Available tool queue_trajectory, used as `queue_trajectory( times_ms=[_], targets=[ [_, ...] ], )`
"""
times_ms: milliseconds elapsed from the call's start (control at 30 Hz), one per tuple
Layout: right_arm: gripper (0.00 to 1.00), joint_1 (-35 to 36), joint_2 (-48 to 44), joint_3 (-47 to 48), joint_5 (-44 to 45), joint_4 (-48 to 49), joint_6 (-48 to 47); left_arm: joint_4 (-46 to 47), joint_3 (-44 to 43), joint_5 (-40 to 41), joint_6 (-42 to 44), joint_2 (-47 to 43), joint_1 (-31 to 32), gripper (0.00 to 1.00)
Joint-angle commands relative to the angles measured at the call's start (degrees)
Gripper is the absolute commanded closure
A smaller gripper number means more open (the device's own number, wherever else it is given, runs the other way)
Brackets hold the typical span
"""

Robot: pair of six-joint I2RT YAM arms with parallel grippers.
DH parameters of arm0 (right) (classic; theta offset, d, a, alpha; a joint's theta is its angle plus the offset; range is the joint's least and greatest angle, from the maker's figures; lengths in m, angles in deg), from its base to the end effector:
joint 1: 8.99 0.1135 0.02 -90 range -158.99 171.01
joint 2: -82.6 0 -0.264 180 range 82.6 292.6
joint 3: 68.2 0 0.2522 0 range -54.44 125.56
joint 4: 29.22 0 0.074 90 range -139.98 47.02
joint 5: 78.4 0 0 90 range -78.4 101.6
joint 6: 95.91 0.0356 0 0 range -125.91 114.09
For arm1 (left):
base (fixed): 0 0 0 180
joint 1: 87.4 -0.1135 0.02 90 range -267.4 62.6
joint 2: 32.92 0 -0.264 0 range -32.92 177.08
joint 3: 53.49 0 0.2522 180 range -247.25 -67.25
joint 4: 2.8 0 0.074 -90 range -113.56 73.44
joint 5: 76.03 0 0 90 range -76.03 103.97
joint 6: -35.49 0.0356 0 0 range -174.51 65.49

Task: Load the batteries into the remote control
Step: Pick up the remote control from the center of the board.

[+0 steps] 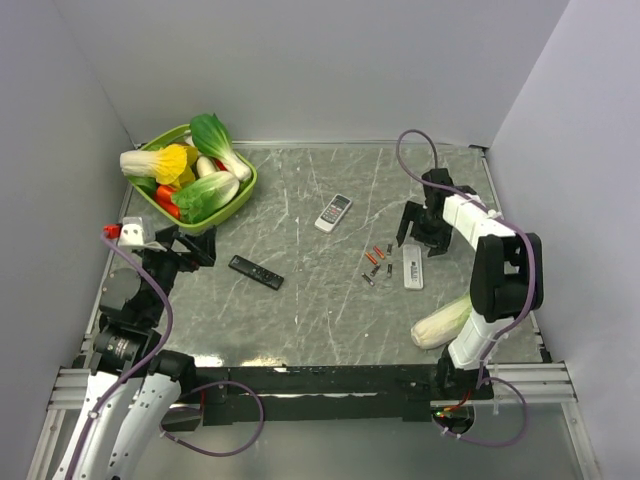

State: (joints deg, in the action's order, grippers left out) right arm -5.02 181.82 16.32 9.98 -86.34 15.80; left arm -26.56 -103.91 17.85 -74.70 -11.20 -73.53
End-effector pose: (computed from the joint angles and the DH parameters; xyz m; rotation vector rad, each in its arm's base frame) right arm 0.3395 0.0246 0.2060 0.4308 2.8022 0.1399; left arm 0.1026 -0.0228 0.3417 -0.1379 1.4933 -0.4299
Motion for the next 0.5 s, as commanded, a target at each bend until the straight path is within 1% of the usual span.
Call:
queue_trajectory(
  times_ms=[0,133,300,367,400,467],
  targets=[
    [0.13,-0.4,2.7,2.3,-1.6,1.2,-1.6,1.1,0.4,-0.5,1.2,0.8,0.5,0.03],
    [0.19,-0.3,5.6,1.5,-2.2,2.1,-2.1,1.3,0.5,-0.9,1.3,1.0,0.7,0.03],
    [0.29,-0.5,7.7,1.1,-1.9,2.7,-2.7,1.4,0.5,-1.9,1.6,1.5,0.7,0.03],
    [0.33,-0.5,8.4,1.0,-1.2,3.0,-2.6,1.5,0.5,-2.6,1.7,2.0,0.7,0.03],
    [0.37,-0.6,8.7,1.0,-0.9,3.2,-2.6,1.6,0.5,-3.2,1.9,2.2,0.7,0.03],
    [0.39,-0.5,9.0,1.2,-0.7,2.9,-2.6,1.6,0.5,-4.7,2.1,3.2,0.7,0.03]
  ],
)
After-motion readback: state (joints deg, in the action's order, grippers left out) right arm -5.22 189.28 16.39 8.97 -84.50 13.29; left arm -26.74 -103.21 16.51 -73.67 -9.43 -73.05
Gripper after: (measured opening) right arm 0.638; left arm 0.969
